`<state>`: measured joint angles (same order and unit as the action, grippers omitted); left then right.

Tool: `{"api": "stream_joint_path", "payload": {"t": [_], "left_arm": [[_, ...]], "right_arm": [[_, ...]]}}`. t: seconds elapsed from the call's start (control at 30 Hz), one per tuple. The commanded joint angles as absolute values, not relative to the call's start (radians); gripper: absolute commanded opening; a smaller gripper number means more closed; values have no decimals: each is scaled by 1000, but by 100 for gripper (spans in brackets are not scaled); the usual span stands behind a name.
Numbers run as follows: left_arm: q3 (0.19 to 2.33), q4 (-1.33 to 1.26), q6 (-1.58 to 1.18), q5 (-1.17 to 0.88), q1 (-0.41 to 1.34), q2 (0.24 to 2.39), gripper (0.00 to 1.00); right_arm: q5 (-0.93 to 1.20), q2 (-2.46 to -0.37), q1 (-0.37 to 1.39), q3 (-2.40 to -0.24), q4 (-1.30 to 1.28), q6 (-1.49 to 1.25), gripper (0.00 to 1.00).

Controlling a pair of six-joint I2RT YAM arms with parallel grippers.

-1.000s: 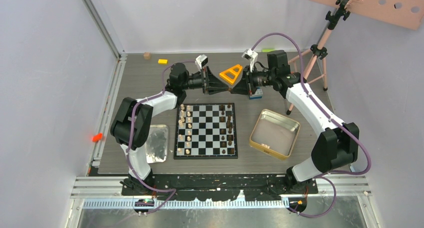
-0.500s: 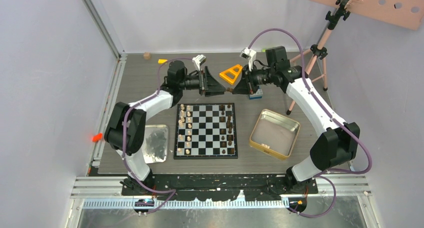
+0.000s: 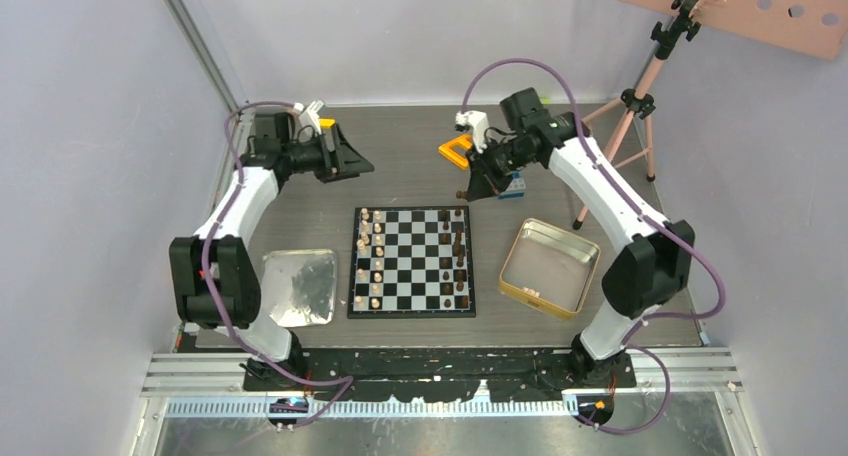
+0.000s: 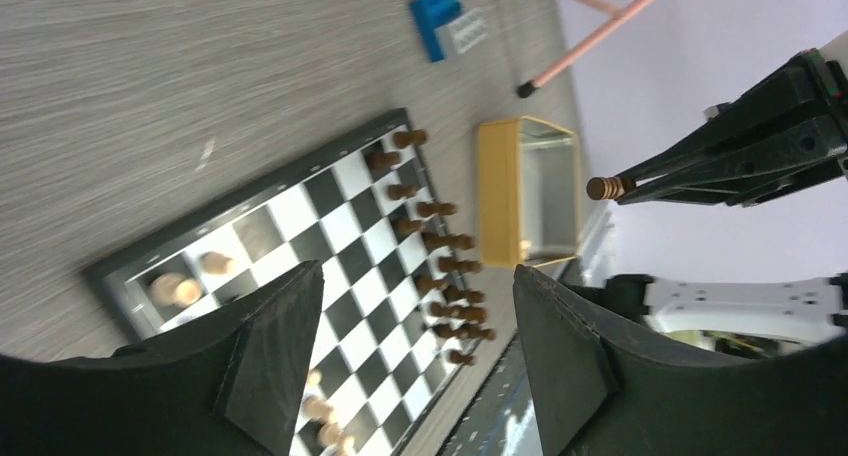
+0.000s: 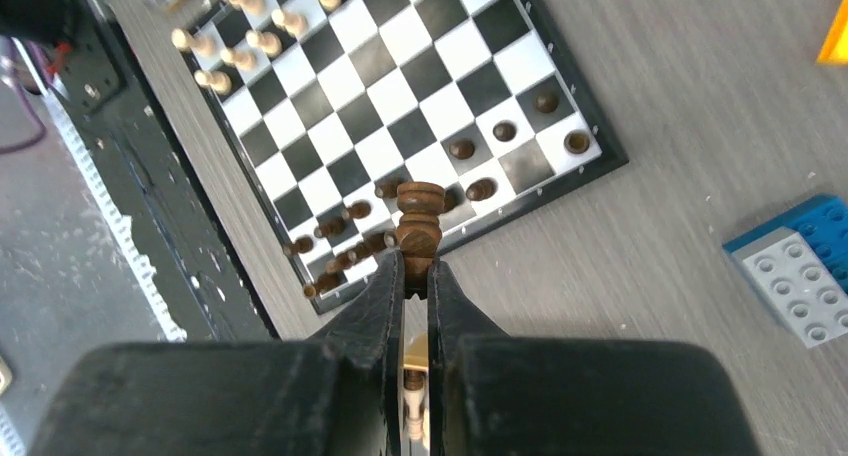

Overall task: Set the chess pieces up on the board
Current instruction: Place the chess piece on the chessboard.

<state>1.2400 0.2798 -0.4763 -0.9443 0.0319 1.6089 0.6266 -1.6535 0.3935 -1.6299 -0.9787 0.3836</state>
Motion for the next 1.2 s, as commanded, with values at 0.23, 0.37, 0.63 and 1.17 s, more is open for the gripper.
{"api": "stream_joint_path", "payload": {"t": [0.23,0.37,0.63,1.17], "left_arm": [[1317,752,32,-627,-26,1414,75],[1310,766,61,-593,-29,1374,75],[1315,794,78,-580,-33,1364,75],[1317,814,95,-591,-48,1369,75]], "right_arm": [[287,-1999,557,-2025,-1345,504,1],[190,-2140,581,-2197,-1474,539,1],[34,-2316,597,-2372,-1599,603,1],[3,-2443,620,-2417,-1673,658,1]]}}
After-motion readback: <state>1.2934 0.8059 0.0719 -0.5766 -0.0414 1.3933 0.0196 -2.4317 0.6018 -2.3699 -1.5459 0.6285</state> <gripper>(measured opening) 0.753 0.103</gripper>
